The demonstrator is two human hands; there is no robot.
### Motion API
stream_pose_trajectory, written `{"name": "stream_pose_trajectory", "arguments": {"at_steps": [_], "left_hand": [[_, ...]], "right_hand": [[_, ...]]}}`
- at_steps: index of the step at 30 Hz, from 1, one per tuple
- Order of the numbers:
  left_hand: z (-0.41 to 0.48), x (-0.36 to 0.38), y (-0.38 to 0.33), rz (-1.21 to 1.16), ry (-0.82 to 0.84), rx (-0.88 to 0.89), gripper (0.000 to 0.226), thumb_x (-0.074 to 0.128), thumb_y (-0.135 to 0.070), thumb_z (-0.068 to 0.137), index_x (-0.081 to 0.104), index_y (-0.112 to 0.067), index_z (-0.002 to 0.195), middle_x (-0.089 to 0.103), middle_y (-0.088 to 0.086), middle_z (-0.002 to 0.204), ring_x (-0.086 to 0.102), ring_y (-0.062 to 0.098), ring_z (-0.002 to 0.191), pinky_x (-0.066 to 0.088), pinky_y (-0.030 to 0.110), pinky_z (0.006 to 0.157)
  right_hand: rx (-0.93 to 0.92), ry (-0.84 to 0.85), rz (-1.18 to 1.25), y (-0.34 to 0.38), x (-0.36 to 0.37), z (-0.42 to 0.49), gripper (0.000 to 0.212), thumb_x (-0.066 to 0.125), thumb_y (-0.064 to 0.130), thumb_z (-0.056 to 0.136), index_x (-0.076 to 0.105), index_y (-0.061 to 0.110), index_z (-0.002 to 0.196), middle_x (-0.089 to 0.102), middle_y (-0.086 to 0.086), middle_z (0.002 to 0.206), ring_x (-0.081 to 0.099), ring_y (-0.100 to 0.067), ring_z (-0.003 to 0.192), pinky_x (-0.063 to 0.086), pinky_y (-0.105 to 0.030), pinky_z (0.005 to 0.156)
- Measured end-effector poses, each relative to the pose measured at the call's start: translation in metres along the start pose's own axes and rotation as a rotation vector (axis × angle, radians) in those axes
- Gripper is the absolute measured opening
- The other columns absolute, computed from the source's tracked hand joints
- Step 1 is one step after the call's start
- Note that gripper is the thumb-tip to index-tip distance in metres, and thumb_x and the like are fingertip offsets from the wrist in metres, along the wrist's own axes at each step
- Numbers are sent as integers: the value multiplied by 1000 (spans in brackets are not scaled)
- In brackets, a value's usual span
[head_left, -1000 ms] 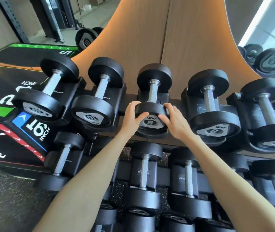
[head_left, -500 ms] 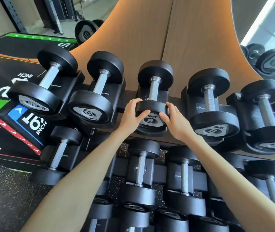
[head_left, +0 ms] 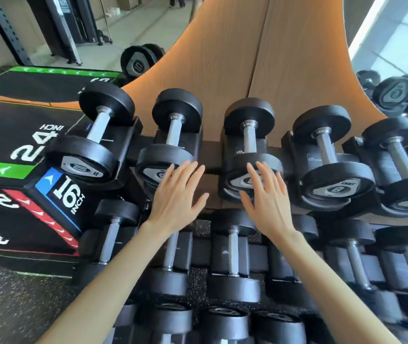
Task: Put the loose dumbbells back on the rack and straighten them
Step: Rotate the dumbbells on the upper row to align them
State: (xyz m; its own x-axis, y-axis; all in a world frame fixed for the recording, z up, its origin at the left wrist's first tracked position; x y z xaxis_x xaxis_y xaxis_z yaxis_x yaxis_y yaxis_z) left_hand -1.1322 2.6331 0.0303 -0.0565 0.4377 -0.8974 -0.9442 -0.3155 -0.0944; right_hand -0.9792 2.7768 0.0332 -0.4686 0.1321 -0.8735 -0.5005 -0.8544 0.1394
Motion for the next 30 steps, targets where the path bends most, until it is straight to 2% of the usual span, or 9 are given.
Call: {"name": "stream_pose_trajectory", "arguments": {"at_steps": [5,7,15,23,30], "left_hand": [[-47,0,63,30,112,56,62,38,-43,89,41,-9,141,43,12,144,33,26,137,22,46,114],[-60,-3,87,43,145,59,63,35,-44,89,40,-8,142,41,13,145,33,28,137,23,47,113],[-68,-21,153,20,120,74,64,34,-42,88,39,-7,141,42,16,144,37,30,134,28,48,111],[-22,-28,159,-50,29,104,64,35,-42,89,40,-5,140,45,18,140,42,32,129,36,46,107],[25,-6,138,-146,53,118,70,56,-44,89,35,-3,142,50,17,135,50,31,120,42,43,98]], "right_hand": [[134,68,-13,54,28,-31,59,56,28,85,39,9,138,42,-17,141,35,-30,135,31,-49,109],[173,87,-19,73,36,-38,61,60,27,85,38,9,138,41,-17,142,34,-30,135,31,-50,109],[180,129,-17,135,41,-35,63,65,22,83,39,7,138,44,-19,139,42,-33,130,31,-47,108],[97,115,20,138,26,29,58,55,27,91,34,7,141,40,-10,143,42,-28,129,34,-39,107],[126,294,158,116,57,64,70,57,30,91,20,10,146,28,-6,150,43,-28,127,42,-39,96]]}}
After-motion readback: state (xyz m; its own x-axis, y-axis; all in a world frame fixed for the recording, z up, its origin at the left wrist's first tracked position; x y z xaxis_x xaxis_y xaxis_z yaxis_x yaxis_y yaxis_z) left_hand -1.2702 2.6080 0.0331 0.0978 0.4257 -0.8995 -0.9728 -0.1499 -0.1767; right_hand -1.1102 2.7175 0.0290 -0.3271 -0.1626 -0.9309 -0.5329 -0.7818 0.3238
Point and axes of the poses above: each hand's wrist, its own z-axis towards the middle knuckle, its own x-axis out of the palm, y = z × x, the point moved 3 cm from there along z, towards the middle knuckle
